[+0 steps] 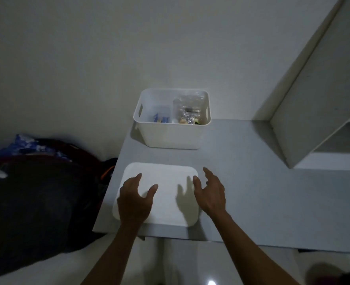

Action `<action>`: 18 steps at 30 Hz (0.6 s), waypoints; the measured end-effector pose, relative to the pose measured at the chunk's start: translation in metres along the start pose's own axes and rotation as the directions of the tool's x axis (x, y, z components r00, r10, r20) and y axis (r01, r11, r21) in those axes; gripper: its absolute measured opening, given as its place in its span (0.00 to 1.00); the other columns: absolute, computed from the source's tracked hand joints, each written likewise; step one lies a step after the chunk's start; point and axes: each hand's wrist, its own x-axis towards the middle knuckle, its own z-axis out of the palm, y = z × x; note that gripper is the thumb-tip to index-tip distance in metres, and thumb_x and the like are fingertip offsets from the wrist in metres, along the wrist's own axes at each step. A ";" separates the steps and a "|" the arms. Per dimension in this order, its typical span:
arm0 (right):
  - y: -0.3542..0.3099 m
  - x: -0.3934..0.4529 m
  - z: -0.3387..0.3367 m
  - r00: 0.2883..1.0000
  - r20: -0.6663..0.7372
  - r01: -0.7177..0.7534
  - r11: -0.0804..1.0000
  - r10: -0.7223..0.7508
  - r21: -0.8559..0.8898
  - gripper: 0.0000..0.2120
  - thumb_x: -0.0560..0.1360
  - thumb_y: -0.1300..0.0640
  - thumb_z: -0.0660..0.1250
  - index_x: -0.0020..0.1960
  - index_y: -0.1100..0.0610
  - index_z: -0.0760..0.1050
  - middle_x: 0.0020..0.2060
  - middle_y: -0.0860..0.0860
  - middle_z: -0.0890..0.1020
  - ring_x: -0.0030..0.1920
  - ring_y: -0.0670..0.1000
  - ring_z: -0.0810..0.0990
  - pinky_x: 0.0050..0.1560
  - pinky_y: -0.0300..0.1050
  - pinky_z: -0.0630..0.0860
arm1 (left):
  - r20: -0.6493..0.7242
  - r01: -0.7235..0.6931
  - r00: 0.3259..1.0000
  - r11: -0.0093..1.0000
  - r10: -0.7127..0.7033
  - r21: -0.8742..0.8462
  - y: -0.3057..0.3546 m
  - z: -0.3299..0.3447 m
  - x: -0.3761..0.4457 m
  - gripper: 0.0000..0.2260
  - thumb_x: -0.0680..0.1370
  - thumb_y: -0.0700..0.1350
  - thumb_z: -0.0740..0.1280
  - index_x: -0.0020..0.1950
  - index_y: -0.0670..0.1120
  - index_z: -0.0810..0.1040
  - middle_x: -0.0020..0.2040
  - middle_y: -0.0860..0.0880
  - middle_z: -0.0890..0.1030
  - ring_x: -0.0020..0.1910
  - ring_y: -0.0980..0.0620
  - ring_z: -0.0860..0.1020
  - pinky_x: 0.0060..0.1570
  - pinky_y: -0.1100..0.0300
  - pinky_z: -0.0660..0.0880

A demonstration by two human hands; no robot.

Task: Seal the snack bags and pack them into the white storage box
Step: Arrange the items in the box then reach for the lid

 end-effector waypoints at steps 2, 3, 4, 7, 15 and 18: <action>0.012 -0.009 0.015 0.999 0.009 -0.040 0.999 0.040 -0.017 0.29 0.79 0.43 0.62 0.76 0.53 0.62 0.73 0.54 0.69 0.71 0.55 0.69 0.71 0.51 0.66 | 0.074 0.109 0.991 0.991 -0.115 0.080 -0.026 0.000 -0.002 0.32 0.72 0.62 0.70 0.72 0.48 0.70 0.68 0.44 0.73 0.67 0.43 0.71 0.64 0.43 0.70; 0.017 -0.012 0.024 0.999 0.008 -0.053 0.998 0.053 -0.030 0.29 0.79 0.43 0.62 0.76 0.54 0.62 0.73 0.54 0.69 0.72 0.55 0.68 0.71 0.51 0.65 | 0.094 0.125 0.986 0.984 -0.137 0.125 -0.040 0.001 -0.002 0.33 0.73 0.63 0.69 0.73 0.48 0.68 0.70 0.43 0.71 0.68 0.42 0.69 0.65 0.42 0.69; 0.023 -0.015 0.032 0.998 0.006 -0.062 0.997 0.063 -0.046 0.30 0.79 0.43 0.63 0.76 0.54 0.62 0.73 0.55 0.69 0.72 0.55 0.67 0.72 0.51 0.65 | 0.114 0.129 0.982 0.978 -0.149 0.165 -0.054 0.003 0.000 0.35 0.73 0.63 0.68 0.74 0.48 0.67 0.71 0.42 0.70 0.69 0.41 0.68 0.65 0.41 0.68; 0.042 -0.020 0.061 0.996 0.000 -0.092 0.992 0.092 -0.088 0.32 0.78 0.42 0.63 0.77 0.55 0.60 0.74 0.55 0.67 0.73 0.57 0.66 0.73 0.54 0.65 | 0.175 0.183 0.958 0.954 -0.227 0.238 -0.092 0.011 0.009 0.38 0.73 0.66 0.66 0.77 0.50 0.60 0.75 0.41 0.63 0.73 0.38 0.63 0.68 0.39 0.64; 0.073 -0.018 0.114 0.981 -0.152 -0.147 0.974 0.121 -0.173 0.34 0.77 0.40 0.63 0.78 0.50 0.57 0.74 0.51 0.68 0.73 0.57 0.62 0.69 0.58 0.63 | 0.232 0.102 0.956 0.943 -0.181 0.316 -0.142 0.041 0.024 0.38 0.74 0.67 0.62 0.78 0.53 0.54 0.77 0.42 0.58 0.76 0.42 0.57 0.71 0.39 0.55; 0.073 -0.018 0.120 0.973 -0.175 -0.169 0.980 0.149 -0.107 0.34 0.77 0.41 0.64 0.78 0.50 0.58 0.74 0.50 0.67 0.73 0.56 0.60 0.70 0.59 0.61 | 0.208 0.103 0.963 0.947 -0.171 0.304 -0.144 0.046 0.021 0.37 0.74 0.66 0.64 0.78 0.54 0.56 0.77 0.42 0.58 0.76 0.42 0.55 0.72 0.39 0.52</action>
